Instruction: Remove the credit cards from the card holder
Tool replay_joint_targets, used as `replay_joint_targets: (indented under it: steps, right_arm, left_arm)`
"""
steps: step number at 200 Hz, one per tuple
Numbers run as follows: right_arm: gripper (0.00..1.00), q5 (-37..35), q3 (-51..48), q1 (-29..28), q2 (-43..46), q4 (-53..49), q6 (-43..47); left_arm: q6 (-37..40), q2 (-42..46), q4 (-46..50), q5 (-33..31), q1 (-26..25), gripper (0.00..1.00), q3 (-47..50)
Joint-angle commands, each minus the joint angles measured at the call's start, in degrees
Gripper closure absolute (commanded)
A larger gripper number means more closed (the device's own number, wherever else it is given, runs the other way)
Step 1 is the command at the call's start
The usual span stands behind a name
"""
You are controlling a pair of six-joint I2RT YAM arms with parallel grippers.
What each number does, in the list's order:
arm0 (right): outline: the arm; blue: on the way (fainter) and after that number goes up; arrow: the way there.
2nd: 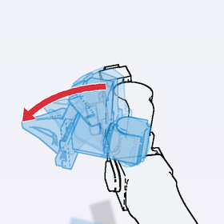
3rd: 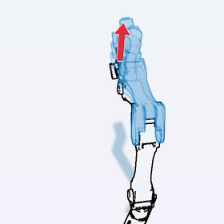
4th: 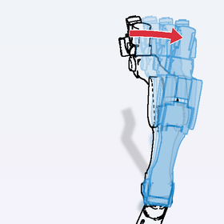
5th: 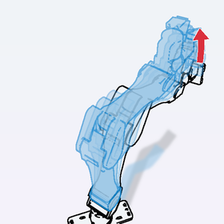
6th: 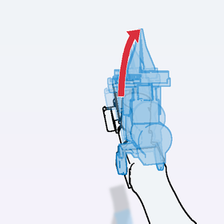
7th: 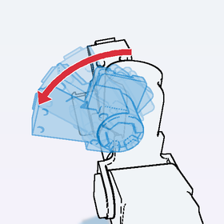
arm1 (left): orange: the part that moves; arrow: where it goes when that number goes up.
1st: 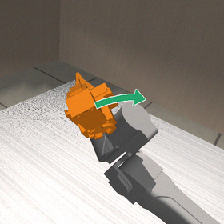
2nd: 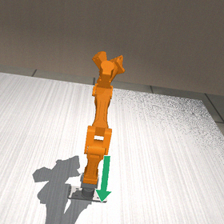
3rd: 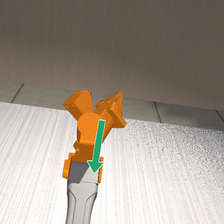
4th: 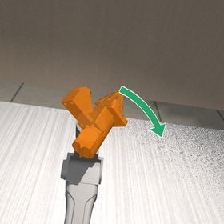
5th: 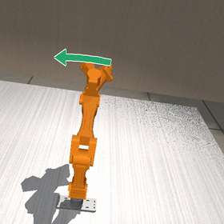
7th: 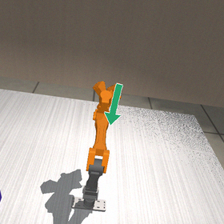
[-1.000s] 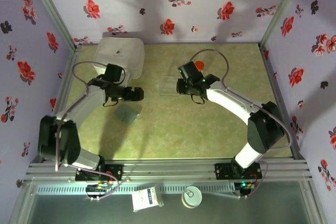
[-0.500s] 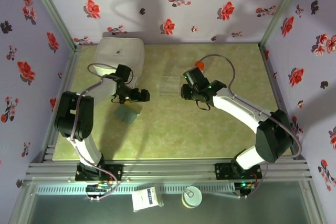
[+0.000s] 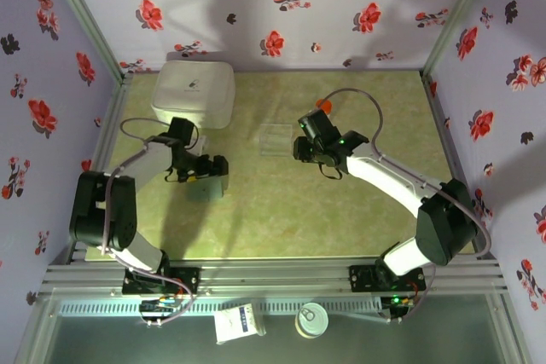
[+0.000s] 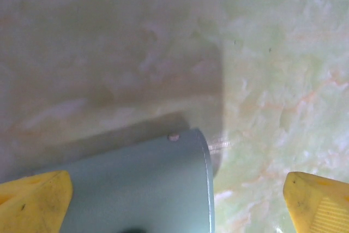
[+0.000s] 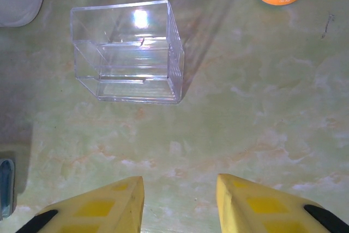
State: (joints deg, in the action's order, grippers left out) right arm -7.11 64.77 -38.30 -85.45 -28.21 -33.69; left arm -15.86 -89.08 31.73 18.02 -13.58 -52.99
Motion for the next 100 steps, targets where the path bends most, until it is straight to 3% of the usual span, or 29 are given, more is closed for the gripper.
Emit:
replay_joint_targets:
  steps: [1,65,100]
  right_arm:
    - [0.59,-0.31,0.02,-0.37,1.39,-1.02,-0.89]
    - [0.58,0.48,0.00,-0.42,0.37,-0.12,-1.05]
    - [0.57,0.72,1.16,-0.46,-0.37,-0.53,-0.63]
  left_arm:
    - [-0.91,4.49,3.35,-1.10,-0.35,0.00,2.49]
    - [-2.57,12.47,4.59,-6.79,-4.08,0.00,5.41]
    - [-0.11,7.73,2.79,-8.15,-4.13,0.00,0.84]
